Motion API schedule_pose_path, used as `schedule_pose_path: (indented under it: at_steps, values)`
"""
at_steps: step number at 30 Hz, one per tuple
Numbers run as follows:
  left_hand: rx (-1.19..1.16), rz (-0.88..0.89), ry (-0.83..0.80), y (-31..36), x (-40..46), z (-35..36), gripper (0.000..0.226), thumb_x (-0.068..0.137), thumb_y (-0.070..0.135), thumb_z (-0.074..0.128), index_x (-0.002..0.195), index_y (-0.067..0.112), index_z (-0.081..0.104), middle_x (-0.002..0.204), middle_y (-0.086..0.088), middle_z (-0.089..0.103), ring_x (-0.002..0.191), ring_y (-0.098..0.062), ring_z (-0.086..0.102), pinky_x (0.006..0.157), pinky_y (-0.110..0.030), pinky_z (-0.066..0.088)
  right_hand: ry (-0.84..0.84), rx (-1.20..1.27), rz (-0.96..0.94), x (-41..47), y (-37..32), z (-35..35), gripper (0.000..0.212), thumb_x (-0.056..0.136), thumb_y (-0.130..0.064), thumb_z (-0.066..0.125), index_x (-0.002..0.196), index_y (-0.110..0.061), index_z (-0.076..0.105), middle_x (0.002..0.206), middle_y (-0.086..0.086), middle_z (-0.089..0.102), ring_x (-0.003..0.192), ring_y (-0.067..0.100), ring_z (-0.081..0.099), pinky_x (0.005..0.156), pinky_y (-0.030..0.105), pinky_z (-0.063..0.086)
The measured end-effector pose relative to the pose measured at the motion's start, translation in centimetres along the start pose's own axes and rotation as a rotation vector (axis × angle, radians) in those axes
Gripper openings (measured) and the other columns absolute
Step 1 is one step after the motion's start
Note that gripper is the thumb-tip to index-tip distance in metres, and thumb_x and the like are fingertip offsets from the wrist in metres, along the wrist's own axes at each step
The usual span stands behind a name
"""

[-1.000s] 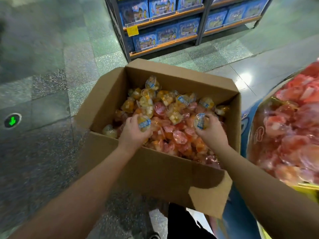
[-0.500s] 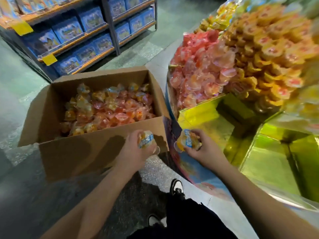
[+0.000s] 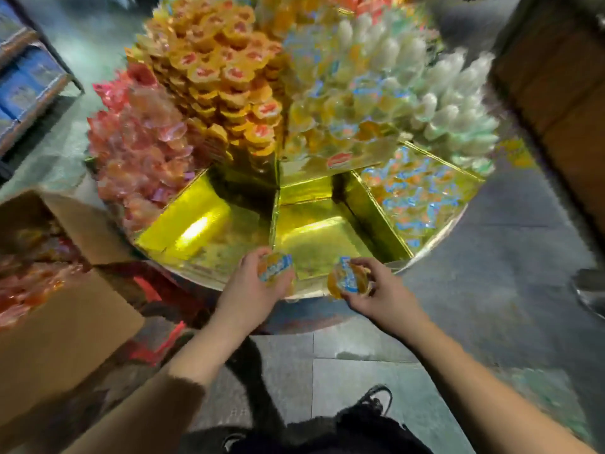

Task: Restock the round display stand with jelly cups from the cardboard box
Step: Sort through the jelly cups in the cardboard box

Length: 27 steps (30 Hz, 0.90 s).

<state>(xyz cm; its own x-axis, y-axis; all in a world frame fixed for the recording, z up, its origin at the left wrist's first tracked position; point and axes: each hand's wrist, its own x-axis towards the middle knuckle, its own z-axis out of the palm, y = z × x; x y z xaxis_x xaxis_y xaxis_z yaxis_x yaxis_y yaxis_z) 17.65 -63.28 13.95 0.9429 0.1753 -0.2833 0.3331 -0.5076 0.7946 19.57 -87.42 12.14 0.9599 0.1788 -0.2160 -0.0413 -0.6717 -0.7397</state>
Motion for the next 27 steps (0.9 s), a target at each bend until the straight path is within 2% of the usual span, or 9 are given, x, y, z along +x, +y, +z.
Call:
schedule_pose_path:
  at_steps: [2,4,7,9,11,13,16,19,27]
  values:
    - [-0.031,0.004,-0.053,3.5,1.2,5.0,0.062,0.085,0.042,0.073,0.136,0.019,0.047,0.137,-0.002,0.054,0.123,-0.016,0.054,0.105,-0.035,0.043,0.045,-0.004,0.034,-0.2,4.0,-4.2,0.060,0.073,-0.042,0.079,0.127,-0.031,0.056,0.112,-0.016,0.058,0.108,0.008,0.061,0.090,0.027,0.049]
    - [-0.068,0.011,-0.085,7.1,2.1,9.9,0.073,0.071,0.055,0.074,0.130,0.019,0.050,0.133,-0.005,0.058,0.121,-0.016,0.057,0.105,-0.036,0.044,0.080,-0.021,0.063,-0.5,7.7,-8.3,0.058,0.076,-0.033,0.080,0.128,-0.026,0.057,0.113,-0.015,0.057,0.108,0.006,0.058,0.087,0.018,0.042]
    - [-0.144,0.013,-0.131,12.2,3.2,16.0,0.088,0.053,0.063,0.069,0.127,0.019,0.051,0.132,-0.004,0.057,0.120,-0.010,0.055,0.106,-0.036,0.045,0.111,-0.067,0.106,-0.8,12.2,-13.8,0.056,0.077,-0.029,0.080,0.128,-0.024,0.057,0.119,-0.011,0.060,0.115,0.008,0.057,0.088,0.019,0.041]
    - [-0.146,0.039,-0.179,15.1,3.9,18.9,0.082,0.059,0.059,0.074,0.128,0.021,0.049,0.136,-0.002,0.054,0.126,-0.010,0.052,0.106,-0.031,0.043,0.127,-0.073,0.123,-0.7,14.5,-17.0,0.056,0.078,-0.028,0.080,0.128,-0.024,0.056,0.118,-0.014,0.057,0.119,0.010,0.056,0.088,0.020,0.040]
    - [-0.113,0.077,-0.225,17.2,4.9,21.3,0.072,0.077,0.040,0.081,0.136,0.020,0.044,0.145,-0.001,0.047,0.132,-0.008,0.043,0.102,-0.022,0.036,0.156,-0.074,0.144,-0.6,16.5,-19.8,0.057,0.078,-0.028,0.079,0.129,-0.024,0.055,0.122,-0.013,0.056,0.120,0.008,0.054,0.087,0.020,0.040]
    - [-0.071,0.125,-0.249,18.8,6.2,23.5,0.071,0.084,0.030,0.077,0.143,0.020,0.038,0.151,0.001,0.039,0.129,-0.002,0.037,0.101,-0.020,0.031,0.190,-0.075,0.153,-0.3,18.2,-22.2,0.057,0.078,-0.027,0.079,0.129,-0.023,0.055,0.125,-0.009,0.058,0.119,0.008,0.053,0.086,0.018,0.038]
    - [-0.039,0.166,-0.268,21.0,8.1,26.1,0.078,0.083,0.033,0.078,0.146,0.022,0.033,0.155,0.000,0.034,0.127,-0.001,0.036,0.103,-0.021,0.030,0.240,-0.065,0.174,0.7,20.4,-25.3,0.057,0.077,-0.026,0.079,0.128,-0.020,0.056,0.126,-0.005,0.059,0.120,0.011,0.054,0.088,0.020,0.039]
    - [0.006,0.190,-0.274,23.0,10.3,28.4,0.085,0.083,0.037,0.077,0.150,0.023,0.027,0.156,0.002,0.031,0.137,-0.009,0.037,0.106,-0.026,0.031,0.268,-0.083,0.183,2.5,22.1,-28.0,0.056,0.077,-0.026,0.079,0.128,-0.019,0.056,0.128,-0.003,0.058,0.121,0.013,0.054,0.093,0.024,0.041]
    - [0.148,0.218,-0.267,26.7,19.5,35.6,0.097,0.084,0.047,0.073,0.157,0.016,0.017,0.158,0.000,0.020,0.137,-0.014,0.041,0.111,-0.034,0.037,0.228,-0.196,0.169,11.7,25.3,-34.9,0.060,0.080,-0.030,0.078,0.134,-0.020,0.052,0.138,0.000,0.052,0.126,0.015,0.050,0.101,0.030,0.040]
